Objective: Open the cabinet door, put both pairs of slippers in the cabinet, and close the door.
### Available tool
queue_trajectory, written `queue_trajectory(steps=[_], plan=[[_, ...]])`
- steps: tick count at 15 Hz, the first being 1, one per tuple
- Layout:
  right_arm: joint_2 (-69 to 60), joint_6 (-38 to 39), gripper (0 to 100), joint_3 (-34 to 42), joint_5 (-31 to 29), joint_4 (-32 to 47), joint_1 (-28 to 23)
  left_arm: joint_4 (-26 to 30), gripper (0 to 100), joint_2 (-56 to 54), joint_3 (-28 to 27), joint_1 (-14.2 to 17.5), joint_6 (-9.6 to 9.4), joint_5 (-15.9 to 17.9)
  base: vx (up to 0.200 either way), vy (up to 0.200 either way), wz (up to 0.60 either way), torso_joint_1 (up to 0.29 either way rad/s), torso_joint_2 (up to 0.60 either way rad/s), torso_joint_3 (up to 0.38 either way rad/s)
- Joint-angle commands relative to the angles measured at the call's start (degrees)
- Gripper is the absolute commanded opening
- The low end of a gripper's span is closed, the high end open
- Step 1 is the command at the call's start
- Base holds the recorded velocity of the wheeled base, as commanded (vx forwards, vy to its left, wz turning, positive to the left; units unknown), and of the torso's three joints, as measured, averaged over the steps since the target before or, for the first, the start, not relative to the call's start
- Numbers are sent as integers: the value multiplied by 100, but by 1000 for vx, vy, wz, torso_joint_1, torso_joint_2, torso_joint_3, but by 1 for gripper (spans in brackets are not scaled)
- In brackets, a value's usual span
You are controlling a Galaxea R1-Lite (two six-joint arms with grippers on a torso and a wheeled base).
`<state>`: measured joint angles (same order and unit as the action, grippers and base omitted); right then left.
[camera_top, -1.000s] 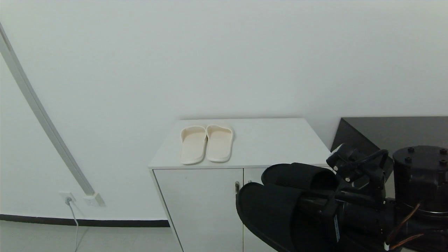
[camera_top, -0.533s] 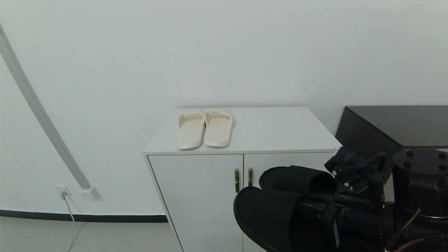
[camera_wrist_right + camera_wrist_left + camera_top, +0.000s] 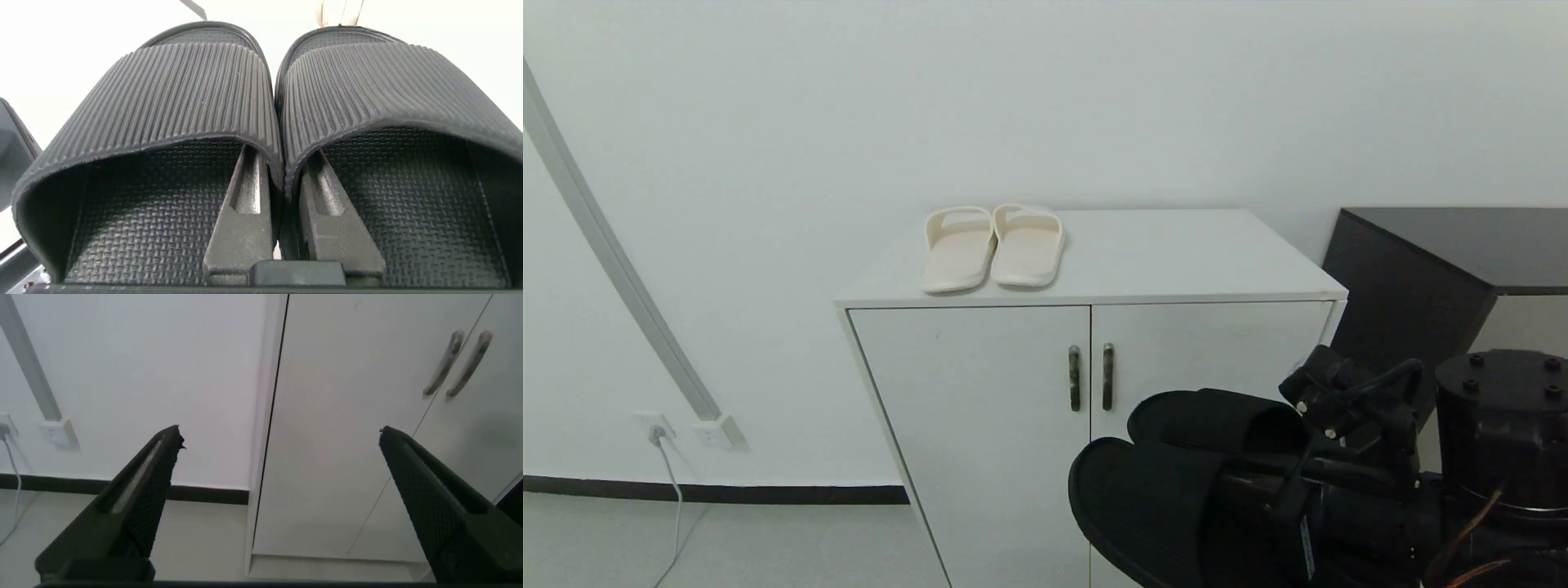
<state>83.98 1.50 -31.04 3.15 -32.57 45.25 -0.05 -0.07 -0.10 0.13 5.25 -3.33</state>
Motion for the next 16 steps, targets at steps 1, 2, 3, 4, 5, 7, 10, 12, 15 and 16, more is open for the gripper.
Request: queue_trajectory(steps=[1,2,3,4,5,7,10,12,15,16], plan=[[4,-1,0,45,2,-3,-8,-4,100,7,1,4,2,-1,0,0,0,-173,486,320],[31,-1,0,54,2,-3,1,-4,100,7,10,4,2,-1,0,0,0,-168,481,330],[57,-1,0,54,2,-3,-8,-4,100,7,1,4,-16,-1,0,0,0,-149,476,320],[66,-1,0,45,2,-12,1,-4,100,7,1,4,-16,-1,0,0,0,-154,510,339],[75,-1,0,45,2,-56,-8,5,100,7,1,4,-16,8,0,0,0,-144,481,330],[75,-1,0,63,-7,-126,-8,14,100,7,1,4,-191,95,0,0,0,-122,471,332],[39,-1,0,177,-7,-126,-8,14,100,7,1,4,-350,183,0,0,0,-113,456,349],[66,-1,0,195,-7,-144,-8,22,100,7,1,4,-341,342,0,0,0,-83,449,371],[31,-18,0,309,-7,-206,10,14,100,7,1,4,-306,333,0,0,0,-19,404,354],[31,-106,0,344,-7,-302,10,14,100,7,1,4,-209,342,0,0,0,2,66,17]])
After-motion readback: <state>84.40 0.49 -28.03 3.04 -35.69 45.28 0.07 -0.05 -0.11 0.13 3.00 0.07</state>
